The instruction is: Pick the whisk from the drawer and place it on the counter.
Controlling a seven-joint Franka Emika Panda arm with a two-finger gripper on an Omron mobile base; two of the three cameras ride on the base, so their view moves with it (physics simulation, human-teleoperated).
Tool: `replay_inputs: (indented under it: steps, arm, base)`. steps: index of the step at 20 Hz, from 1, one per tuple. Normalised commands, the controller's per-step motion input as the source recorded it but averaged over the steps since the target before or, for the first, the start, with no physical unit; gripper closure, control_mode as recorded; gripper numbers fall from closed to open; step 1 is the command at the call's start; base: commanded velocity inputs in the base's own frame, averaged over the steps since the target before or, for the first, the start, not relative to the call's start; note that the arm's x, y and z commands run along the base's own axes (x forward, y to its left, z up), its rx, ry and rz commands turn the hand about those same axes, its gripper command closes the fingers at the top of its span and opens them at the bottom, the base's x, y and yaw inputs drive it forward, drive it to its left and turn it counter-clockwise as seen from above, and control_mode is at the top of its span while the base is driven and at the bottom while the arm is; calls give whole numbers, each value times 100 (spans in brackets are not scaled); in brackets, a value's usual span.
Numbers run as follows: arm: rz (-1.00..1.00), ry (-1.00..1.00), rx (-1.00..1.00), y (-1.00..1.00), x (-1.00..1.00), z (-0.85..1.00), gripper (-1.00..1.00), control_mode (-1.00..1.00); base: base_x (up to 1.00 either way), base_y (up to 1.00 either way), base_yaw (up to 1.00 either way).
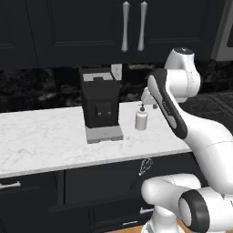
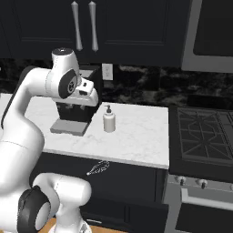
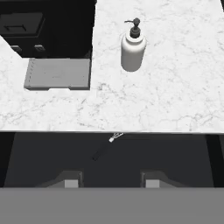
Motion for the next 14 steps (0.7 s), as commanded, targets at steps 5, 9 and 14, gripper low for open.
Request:
replay_inputs:
  steps: [5,9,14]
  arm:
    - [0,-3,0,-2,-14,0,-100,-100]
    - [0,0,0,-4,-64,-10,-100,-100]
    - [0,0,0,0,-18,-2,-100,100]
  base:
    - [0,0,0]
    - [0,0,0]
    - [-71,38,6]
